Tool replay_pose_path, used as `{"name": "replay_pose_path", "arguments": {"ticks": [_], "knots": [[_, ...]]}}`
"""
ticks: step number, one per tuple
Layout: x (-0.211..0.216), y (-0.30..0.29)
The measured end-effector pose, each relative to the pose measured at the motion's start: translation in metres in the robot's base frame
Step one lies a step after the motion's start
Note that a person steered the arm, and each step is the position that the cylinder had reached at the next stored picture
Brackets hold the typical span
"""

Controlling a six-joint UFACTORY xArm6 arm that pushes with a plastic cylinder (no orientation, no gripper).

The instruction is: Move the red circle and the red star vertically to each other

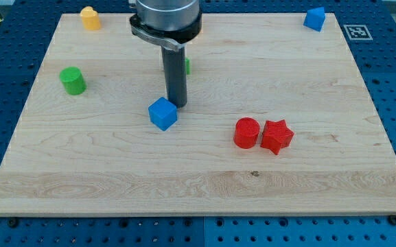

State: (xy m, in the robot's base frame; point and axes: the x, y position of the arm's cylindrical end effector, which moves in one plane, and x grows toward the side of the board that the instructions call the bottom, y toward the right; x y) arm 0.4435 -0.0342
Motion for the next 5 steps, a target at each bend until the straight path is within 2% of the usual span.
{"name": "replay_pose_path", "arguments": {"ticks": [2,5], "knots": [[0.014,0.040],[0.093,0.071]]}}
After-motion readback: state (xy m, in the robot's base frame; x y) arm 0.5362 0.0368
